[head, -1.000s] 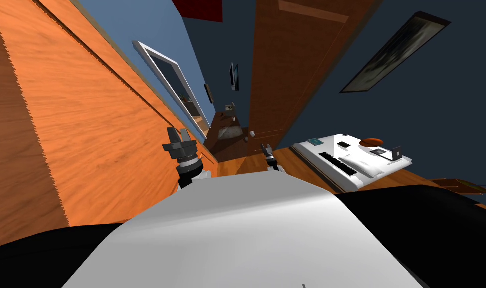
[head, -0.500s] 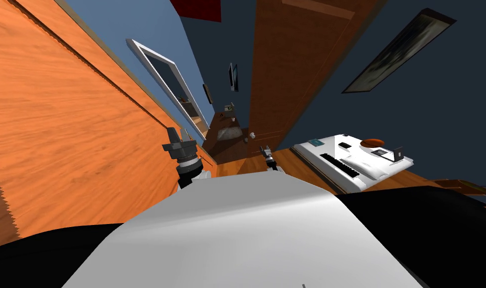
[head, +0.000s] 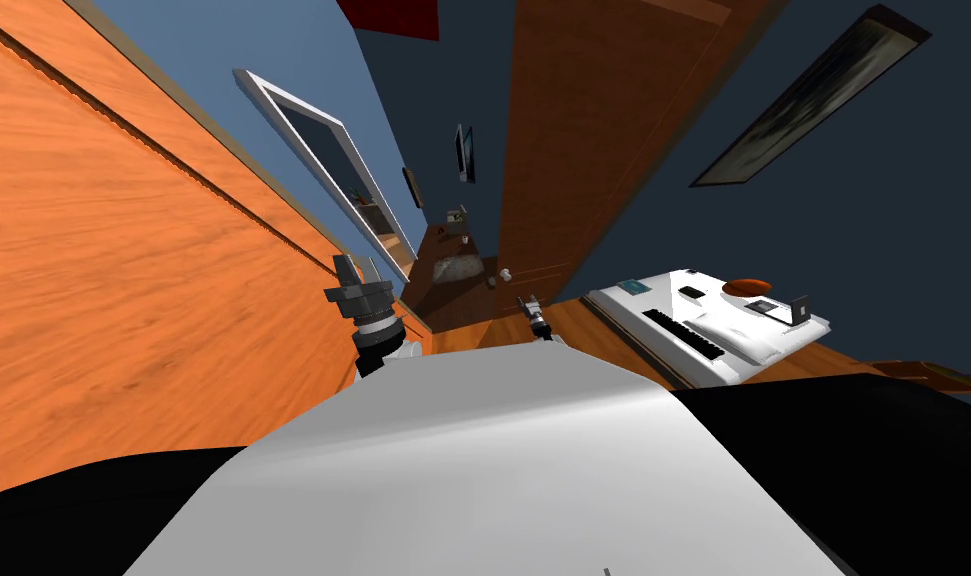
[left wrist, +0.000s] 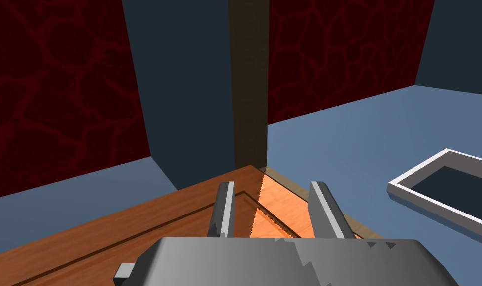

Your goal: Pull the door open

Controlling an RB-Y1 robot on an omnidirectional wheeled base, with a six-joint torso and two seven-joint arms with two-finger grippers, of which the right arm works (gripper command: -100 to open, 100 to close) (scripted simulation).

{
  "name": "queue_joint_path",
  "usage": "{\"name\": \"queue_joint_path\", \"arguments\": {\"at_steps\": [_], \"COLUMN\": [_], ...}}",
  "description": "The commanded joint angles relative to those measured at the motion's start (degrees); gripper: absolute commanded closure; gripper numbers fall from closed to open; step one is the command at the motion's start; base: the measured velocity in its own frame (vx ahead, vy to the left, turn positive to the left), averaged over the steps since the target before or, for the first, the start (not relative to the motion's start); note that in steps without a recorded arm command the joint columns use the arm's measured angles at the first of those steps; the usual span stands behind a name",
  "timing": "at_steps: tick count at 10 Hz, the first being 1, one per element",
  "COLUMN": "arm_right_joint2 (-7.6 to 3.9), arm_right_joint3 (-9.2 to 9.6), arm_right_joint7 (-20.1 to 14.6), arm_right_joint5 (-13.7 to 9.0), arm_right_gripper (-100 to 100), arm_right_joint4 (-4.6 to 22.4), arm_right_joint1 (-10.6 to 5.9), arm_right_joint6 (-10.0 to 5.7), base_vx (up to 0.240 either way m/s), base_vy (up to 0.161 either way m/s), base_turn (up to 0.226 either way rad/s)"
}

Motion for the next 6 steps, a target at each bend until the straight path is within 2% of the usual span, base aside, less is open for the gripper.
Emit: {"name": "queue_joint_path", "arguments": {"at_steps": [1, 6], "arm_right_joint2": [-0.27, -0.62], "arm_right_joint3": [-0.09, -0.18], "arm_right_joint7": [1.18, 4.44], "arm_right_joint5": [0.47, 1.88], "arm_right_gripper": [-100, -100], "arm_right_joint4": [2.07, 7.11], "arm_right_joint1": [-0.61, -1.99], "arm_right_joint6": [-0.46, -1.47], "base_vx": [0.102, 0.088], "base_vy": [0.005, 0.010], "base_turn": [-0.012, -0.014]}}
